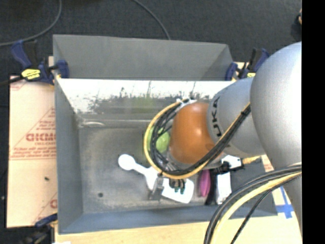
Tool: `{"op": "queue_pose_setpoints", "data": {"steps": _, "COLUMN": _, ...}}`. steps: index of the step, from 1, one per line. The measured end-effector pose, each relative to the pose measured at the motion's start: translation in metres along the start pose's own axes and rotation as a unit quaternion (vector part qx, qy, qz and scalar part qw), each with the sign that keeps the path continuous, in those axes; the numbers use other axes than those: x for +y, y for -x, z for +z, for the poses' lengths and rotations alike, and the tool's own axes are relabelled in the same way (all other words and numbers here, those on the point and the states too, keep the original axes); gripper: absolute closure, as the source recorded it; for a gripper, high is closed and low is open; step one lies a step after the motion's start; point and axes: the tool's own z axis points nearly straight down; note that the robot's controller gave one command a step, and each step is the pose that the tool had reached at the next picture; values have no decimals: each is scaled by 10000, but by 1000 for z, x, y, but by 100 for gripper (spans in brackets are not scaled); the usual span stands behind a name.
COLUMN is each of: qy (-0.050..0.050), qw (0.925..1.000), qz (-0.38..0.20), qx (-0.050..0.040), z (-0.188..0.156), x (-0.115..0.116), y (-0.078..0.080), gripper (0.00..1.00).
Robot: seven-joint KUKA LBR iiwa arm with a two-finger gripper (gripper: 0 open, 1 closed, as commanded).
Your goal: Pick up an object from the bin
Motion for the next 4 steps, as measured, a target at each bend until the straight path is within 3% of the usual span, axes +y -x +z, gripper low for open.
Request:
{"op": "queue_pose_setpoints", "data": {"steps": 2, "qy": 2, "qw": 10000, "qz": 0, "qx": -2, "z": -2, "x": 0, "y": 0, "gripper": 100}}
{"op": "queue_pose_setpoints", "data": {"steps": 4, "qy": -14, "qw": 10000, "qz": 3, "qx": 48, "z": -31, "x": -1, "y": -3, "gripper": 100}}
